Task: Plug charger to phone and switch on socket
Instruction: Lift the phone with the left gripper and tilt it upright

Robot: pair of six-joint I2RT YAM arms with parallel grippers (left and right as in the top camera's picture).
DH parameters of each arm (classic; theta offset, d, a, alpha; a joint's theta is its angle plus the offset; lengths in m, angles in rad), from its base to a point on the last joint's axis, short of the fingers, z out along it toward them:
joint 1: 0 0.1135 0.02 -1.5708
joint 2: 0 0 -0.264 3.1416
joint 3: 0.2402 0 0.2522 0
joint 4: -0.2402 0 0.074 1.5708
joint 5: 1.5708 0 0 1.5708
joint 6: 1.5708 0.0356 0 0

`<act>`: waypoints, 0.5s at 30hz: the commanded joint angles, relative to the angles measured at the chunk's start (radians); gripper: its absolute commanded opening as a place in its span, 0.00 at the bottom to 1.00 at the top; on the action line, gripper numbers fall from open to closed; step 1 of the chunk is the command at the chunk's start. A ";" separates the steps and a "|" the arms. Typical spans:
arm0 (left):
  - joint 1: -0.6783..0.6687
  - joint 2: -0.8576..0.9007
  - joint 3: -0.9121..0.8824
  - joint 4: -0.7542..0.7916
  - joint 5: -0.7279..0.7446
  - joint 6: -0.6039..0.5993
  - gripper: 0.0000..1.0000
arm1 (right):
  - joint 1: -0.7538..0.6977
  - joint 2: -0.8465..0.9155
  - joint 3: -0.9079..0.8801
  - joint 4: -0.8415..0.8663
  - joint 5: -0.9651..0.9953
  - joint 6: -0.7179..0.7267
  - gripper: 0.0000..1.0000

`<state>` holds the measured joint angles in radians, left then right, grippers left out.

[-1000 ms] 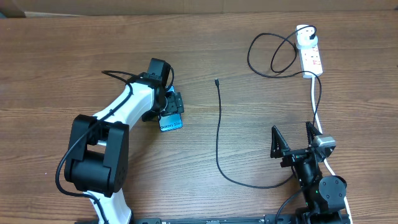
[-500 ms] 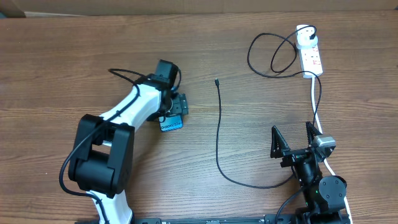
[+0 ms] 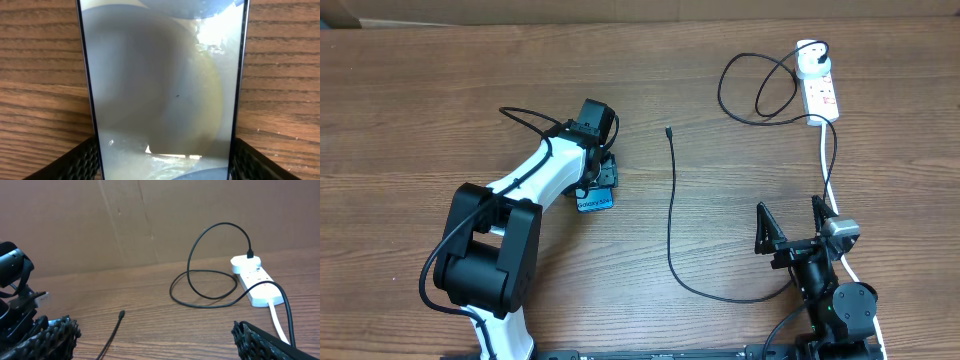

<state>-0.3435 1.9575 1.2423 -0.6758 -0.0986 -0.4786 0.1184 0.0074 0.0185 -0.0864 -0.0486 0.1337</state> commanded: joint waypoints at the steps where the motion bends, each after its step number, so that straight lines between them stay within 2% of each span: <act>1: 0.003 0.019 -0.018 -0.004 0.009 0.000 0.66 | 0.005 -0.004 -0.010 0.005 -0.006 -0.005 1.00; 10: 0.006 0.019 -0.011 -0.007 0.059 0.000 0.71 | 0.005 -0.004 -0.010 0.005 -0.006 -0.005 1.00; 15: 0.013 0.019 0.021 -0.035 0.125 0.000 0.69 | 0.005 -0.004 -0.010 0.005 -0.006 -0.005 1.00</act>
<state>-0.3382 1.9575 1.2491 -0.6930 -0.0685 -0.4789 0.1188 0.0074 0.0185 -0.0864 -0.0483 0.1337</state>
